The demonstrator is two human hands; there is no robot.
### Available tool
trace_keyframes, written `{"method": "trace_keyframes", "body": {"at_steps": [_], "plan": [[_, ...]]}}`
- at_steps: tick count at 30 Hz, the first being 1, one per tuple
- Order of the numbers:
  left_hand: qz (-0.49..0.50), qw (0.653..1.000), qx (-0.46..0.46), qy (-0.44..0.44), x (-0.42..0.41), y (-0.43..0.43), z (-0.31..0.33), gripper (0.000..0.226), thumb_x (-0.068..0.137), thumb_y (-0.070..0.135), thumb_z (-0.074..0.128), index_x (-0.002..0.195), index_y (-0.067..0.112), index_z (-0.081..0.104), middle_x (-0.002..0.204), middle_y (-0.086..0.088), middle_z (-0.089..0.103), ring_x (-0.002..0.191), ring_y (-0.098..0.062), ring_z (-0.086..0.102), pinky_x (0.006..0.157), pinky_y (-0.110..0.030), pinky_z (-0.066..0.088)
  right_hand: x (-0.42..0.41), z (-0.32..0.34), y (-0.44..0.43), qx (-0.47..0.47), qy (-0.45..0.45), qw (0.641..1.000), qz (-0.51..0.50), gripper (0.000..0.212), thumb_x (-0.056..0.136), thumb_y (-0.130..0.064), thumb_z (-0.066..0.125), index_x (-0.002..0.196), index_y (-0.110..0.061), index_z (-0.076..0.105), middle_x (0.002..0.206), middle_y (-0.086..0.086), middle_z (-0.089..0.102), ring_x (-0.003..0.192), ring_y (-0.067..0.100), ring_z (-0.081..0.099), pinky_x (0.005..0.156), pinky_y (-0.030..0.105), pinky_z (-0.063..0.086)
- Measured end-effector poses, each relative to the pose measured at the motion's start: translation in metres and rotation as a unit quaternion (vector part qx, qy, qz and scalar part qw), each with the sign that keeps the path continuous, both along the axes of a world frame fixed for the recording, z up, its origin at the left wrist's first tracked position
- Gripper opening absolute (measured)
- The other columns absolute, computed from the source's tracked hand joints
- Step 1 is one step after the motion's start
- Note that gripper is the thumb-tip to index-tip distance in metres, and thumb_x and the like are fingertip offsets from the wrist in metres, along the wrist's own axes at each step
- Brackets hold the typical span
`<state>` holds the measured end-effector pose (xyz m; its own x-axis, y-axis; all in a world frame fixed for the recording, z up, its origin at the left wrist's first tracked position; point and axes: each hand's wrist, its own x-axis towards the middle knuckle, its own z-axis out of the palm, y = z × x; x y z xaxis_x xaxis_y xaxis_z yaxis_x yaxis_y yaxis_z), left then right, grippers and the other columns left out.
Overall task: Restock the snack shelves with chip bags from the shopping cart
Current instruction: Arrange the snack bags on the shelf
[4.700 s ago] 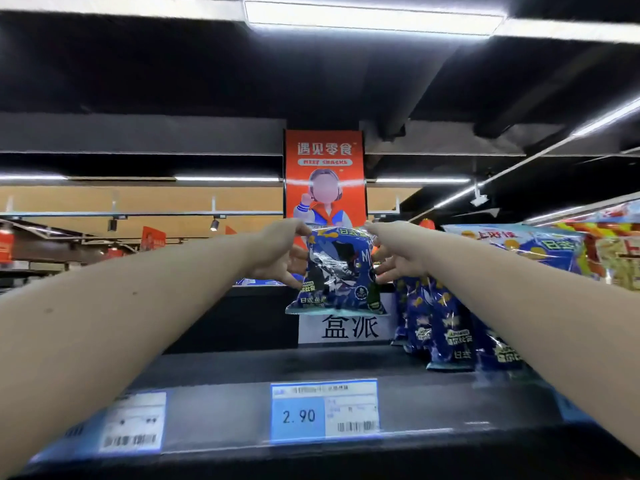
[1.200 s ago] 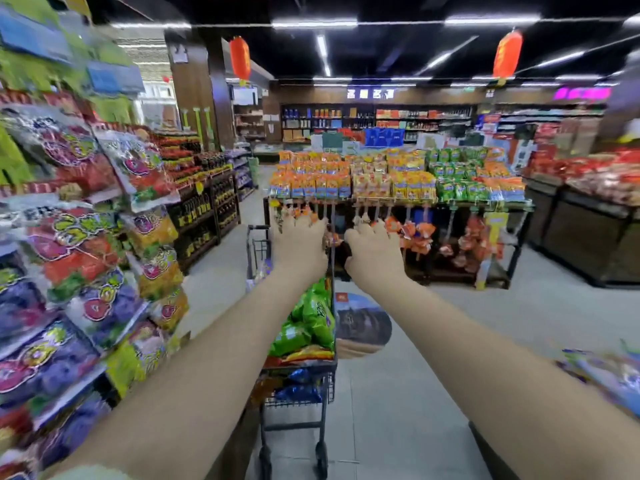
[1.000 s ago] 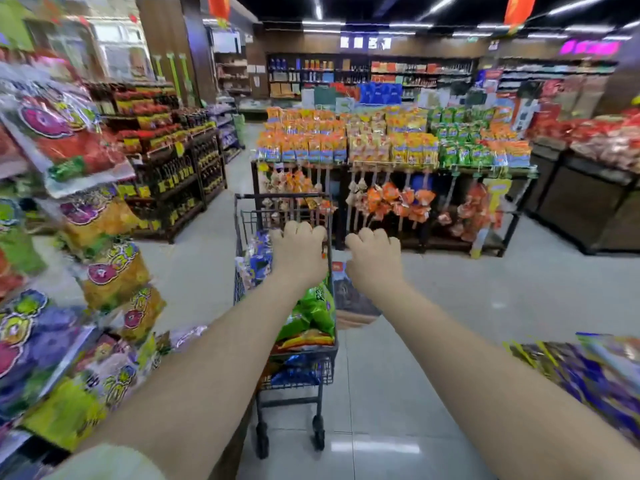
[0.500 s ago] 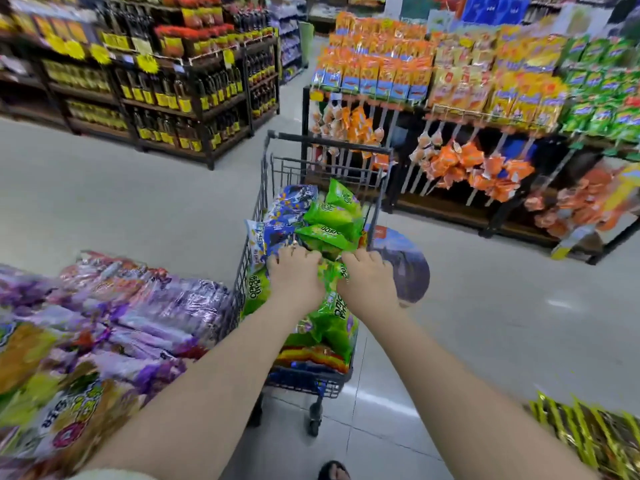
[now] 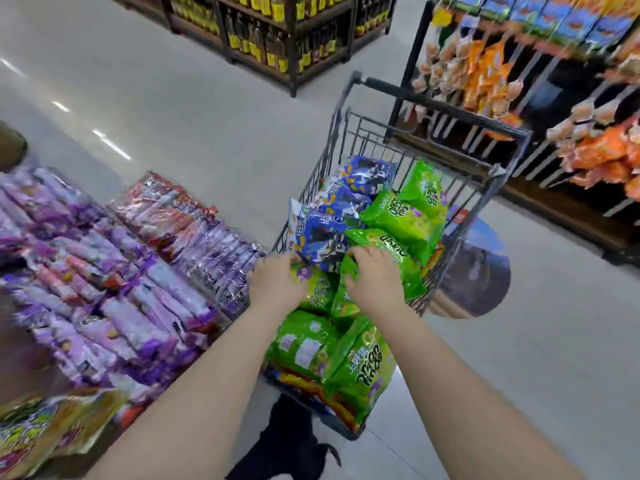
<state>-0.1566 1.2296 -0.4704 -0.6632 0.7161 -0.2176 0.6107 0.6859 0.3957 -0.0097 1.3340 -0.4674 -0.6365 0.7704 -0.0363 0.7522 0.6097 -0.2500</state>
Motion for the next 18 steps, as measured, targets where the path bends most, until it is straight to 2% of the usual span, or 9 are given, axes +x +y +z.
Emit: {"method": "trace_keyframes", "body": {"at_steps": [4,7,9,12,13,15,16,18], "plan": [[0.053,0.994,-0.003,-0.097,-0.03,0.031,-0.027,0.04,0.076,0.041,0.073,0.113,0.032,0.061,0.115,0.001,0.063,0.109,-0.026,0.058,0.09,-0.041,0.049,-0.036,-0.015,0.034,-0.002,-0.004,1.0,0.029,0.05,0.081,-0.029,0.068,0.127,-0.015,0.055,0.127,0.01,0.053,0.12,0.033,0.045,0.102,0.043,0.037],[0.138,0.958,0.027,-0.249,-0.04,0.048,-0.05,0.046,0.078,0.028,0.078,0.117,0.018,0.056,0.115,-0.006,0.065,0.099,-0.025,0.063,0.082,-0.031,0.049,-0.063,-0.017,0.063,0.008,-0.037,0.999,0.019,0.051,0.084,-0.027,0.064,0.131,-0.016,0.05,0.136,0.008,0.046,0.126,0.032,0.039,0.101,0.044,0.033],[0.229,0.907,0.029,-0.352,-0.04,0.058,-0.068,0.049,0.079,0.026,0.079,0.119,0.01,0.055,0.107,-0.008,0.063,0.083,-0.024,0.063,0.072,-0.029,0.051,-0.079,-0.021,0.086,0.008,-0.096,0.995,0.019,0.053,0.087,-0.033,0.061,0.135,-0.018,0.043,0.14,0.006,0.042,0.13,0.031,0.033,0.104,0.045,0.029],[0.36,0.765,0.036,-0.533,-0.037,0.071,-0.089,0.044,0.082,0.03,0.077,0.115,0.004,0.062,0.101,-0.013,0.064,0.054,-0.018,0.052,0.064,-0.031,0.048,-0.098,-0.031,0.112,-0.012,-0.163,0.986,0.037,0.062,0.09,-0.046,0.058,0.141,-0.021,0.035,0.142,0.006,0.041,0.133,0.03,0.033,0.108,0.049,0.024],[0.39,0.72,0.043,-0.572,-0.035,0.076,-0.091,0.036,0.085,0.031,0.074,0.108,0.006,0.062,0.101,-0.015,0.064,0.054,-0.018,0.053,0.067,-0.033,0.049,-0.101,-0.036,0.117,-0.021,-0.181,0.982,0.047,0.066,0.09,-0.05,0.057,0.144,-0.021,0.032,0.143,0.006,0.042,0.133,0.03,0.035,0.109,0.051,0.023],[0.431,0.65,0.079,-0.621,-0.029,0.085,-0.096,0.029,0.089,0.03,0.07,0.104,0.009,0.058,0.103,-0.014,0.06,0.081,-0.024,0.06,0.081,-0.039,0.049,-0.105,-0.046,0.123,-0.033,-0.207,0.975,0.071,0.07,0.091,-0.054,0.054,0.147,-0.022,0.027,0.142,0.007,0.044,0.133,0.029,0.038,0.112,0.052,0.019],[0.44,0.627,0.102,-0.635,-0.025,0.089,-0.098,0.03,0.091,0.03,0.068,0.108,0.009,0.055,0.107,-0.014,0.058,0.095,-0.027,0.058,0.086,-0.038,0.047,-0.105,-0.051,0.124,-0.03,-0.213,0.973,0.084,0.07,0.091,-0.055,0.053,0.148,-0.023,0.026,0.141,0.006,0.046,0.132,0.029,0.039,0.112,0.053,0.019],[0.45,0.61,0.139,-0.637,-0.016,0.096,-0.101,0.03,0.092,0.029,0.066,0.113,0.01,0.053,0.11,-0.013,0.057,0.104,-0.027,0.053,0.088,-0.036,0.046,-0.102,-0.056,0.125,-0.011,-0.208,0.973,0.1,0.069,0.092,-0.055,0.051,0.149,-0.025,0.026,0.139,0.006,0.048,0.132,0.029,0.039,0.112,0.053,0.017]]}}
